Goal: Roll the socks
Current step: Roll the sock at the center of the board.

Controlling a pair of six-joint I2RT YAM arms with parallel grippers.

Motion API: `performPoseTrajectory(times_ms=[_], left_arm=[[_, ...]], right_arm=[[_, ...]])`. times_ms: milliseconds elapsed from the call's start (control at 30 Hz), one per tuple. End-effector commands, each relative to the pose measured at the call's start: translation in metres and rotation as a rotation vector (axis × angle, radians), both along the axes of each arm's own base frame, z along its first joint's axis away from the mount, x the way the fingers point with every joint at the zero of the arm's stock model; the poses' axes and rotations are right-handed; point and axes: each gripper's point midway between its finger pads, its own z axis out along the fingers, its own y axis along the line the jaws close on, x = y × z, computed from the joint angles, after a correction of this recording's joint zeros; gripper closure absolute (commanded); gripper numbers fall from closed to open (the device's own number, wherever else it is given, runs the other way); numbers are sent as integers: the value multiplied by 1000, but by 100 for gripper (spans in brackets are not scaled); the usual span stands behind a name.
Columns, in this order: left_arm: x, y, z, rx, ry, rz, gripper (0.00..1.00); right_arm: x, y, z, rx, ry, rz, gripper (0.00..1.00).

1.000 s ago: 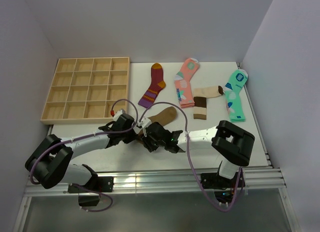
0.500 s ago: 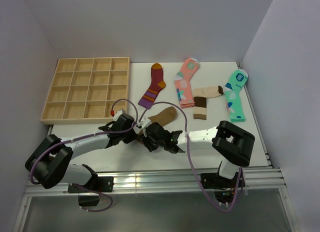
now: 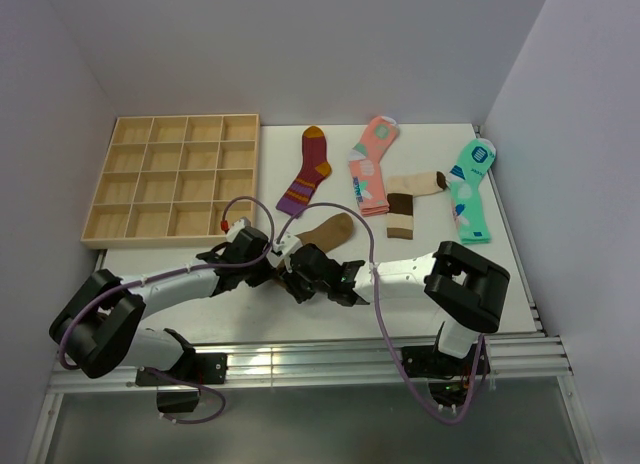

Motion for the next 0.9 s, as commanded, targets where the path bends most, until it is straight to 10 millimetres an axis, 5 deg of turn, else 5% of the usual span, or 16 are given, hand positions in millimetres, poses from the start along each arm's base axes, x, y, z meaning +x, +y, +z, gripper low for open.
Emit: performPoseTrajectory(times_ms=[0, 200, 567, 867], left_arm=[[1, -4, 7, -23, -18, -13, 100], [0, -4, 5, -42, -19, 1, 100], [0, -3, 3, -35, -7, 9, 100], [-1, -3, 0, -32, 5, 19, 100]], right_arm=[[8, 37, 43, 150, -76, 45, 53], [8, 40, 48, 167, -79, 59, 54], [-2, 38, 20, 98, -29, 66, 58], [-8, 30, 1, 65, 21, 34, 84]])
